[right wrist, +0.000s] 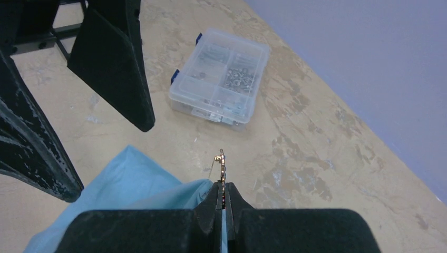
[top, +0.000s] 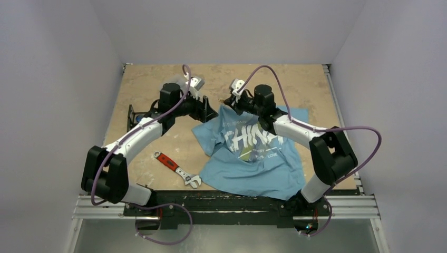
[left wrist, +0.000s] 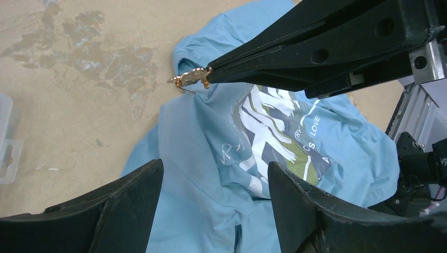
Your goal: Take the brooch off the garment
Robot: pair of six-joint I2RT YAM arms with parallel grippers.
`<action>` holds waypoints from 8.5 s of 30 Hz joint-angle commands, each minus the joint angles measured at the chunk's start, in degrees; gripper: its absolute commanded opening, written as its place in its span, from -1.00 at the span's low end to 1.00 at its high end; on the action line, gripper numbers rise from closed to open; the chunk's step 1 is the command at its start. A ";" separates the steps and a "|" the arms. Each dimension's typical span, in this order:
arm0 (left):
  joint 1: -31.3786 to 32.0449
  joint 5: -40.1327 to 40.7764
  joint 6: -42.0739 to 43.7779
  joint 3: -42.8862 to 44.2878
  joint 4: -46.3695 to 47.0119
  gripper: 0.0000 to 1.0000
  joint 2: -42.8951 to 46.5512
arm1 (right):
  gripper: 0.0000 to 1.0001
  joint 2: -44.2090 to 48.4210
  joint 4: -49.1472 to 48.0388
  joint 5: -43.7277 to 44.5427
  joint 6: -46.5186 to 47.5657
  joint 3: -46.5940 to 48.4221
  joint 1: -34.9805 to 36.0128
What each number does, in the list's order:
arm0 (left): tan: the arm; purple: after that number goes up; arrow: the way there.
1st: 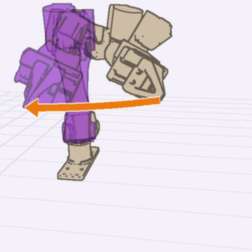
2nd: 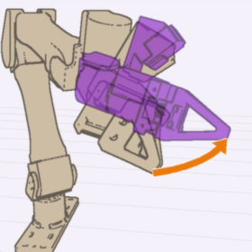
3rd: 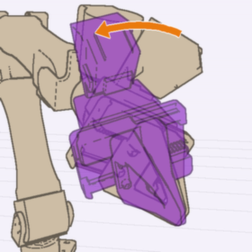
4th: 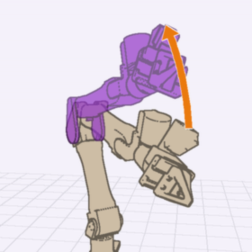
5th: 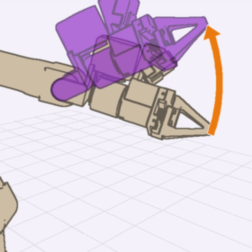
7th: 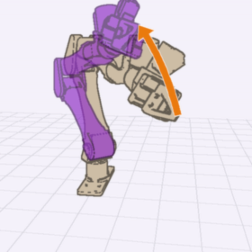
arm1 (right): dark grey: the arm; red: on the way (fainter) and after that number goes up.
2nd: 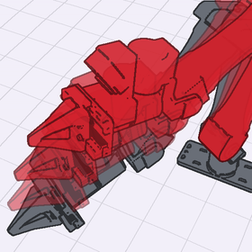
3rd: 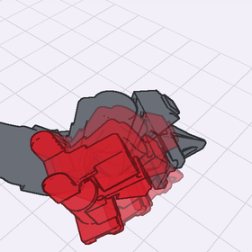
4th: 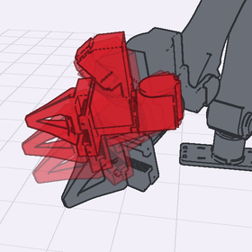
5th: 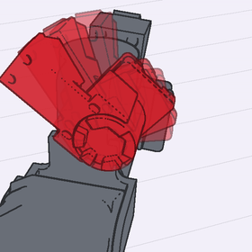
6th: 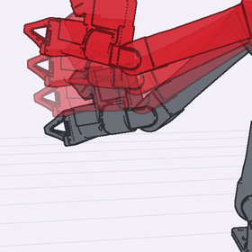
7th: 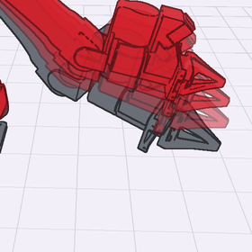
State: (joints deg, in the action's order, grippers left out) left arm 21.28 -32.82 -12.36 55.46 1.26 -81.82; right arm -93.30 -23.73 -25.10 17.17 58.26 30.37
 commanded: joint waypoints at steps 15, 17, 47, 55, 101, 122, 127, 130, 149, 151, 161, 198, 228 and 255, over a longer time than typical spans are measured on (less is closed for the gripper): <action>-3.96 -1.78 4.05 -1.32 8.18 0.39 -2.86 | -1.00 -2.78 -9.68 -6.54 -17.46 3.35 0.34; -3.96 -2.77 3.82 -0.92 10.20 0.35 -4.97 | -1.00 -1.99 -8.74 -6.54 -15.78 3.02 0.31; 1.60 -11.92 3.60 -3.10 9.55 0.13 -1.48 | -1.00 -1.16 3.19 -18.47 -26.78 10.07 -10.00; -3.37 -14.52 18.57 6.10 -16.20 0.36 9.86 | -1.00 3.84 9.04 -39.14 -39.41 11.13 -13.36; 6.94 -18.67 -10.88 13.22 2.20 0.25 7.41 | -1.00 11.91 8.55 -47.74 -54.12 9.50 -11.71; 7.81 -16.31 -8.86 13.49 2.20 0.00 5.35 | -1.00 11.91 9.62 -48.88 -52.95 9.59 -11.50; 7.90 -16.24 -8.51 13.44 1.82 0.01 5.03 | -1.00 12.08 9.67 -49.41 -52.70 9.59 -11.54; 7.90 -15.80 -8.43 13.60 1.68 -0.02 4.77 | -1.00 12.08 9.66 -49.47 -52.59 9.68 -11.50; 8.38 -12.57 -1.76 15.40 -6.07 -0.26 4.13 | -1.00 12.01 9.66 -50.13 -52.49 10.38 -11.57; 8.45 -11.45 -0.62 15.71 -7.58 -0.26 4.19 | -1.00 12.03 9.54 -50.00 -52.63 10.47 -11.51; 8.51 -10.03 0.83 15.82 -8.65 -0.28 4.44 | -1.00 11.91 9.22 -50.37 -52.94 10.65 -11.58; -0.26 -25.33 -1.31 24.35 -15.92 0.51 4.61 | -1.00 23.75 44.21 -22.75 7.67 16.12 -3.33; 19.35 -14.08 57.67 58.93 -73.83 0.83 -9.58 | -1.00 45.41 35.92 -28.48 86.63 -12.70 2.68; 22.98 -14.66 64.91 64.76 -79.84 0.45 -18.20 | -1.00 44.54 29.85 -30.97 84.97 -14.27 2.68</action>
State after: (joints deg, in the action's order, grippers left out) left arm 44.01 -45.17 49.74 116.95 -76.34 -99.35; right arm -48.42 9.17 -53.82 102.72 44.49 32.73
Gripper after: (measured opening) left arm 0.752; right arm 0.008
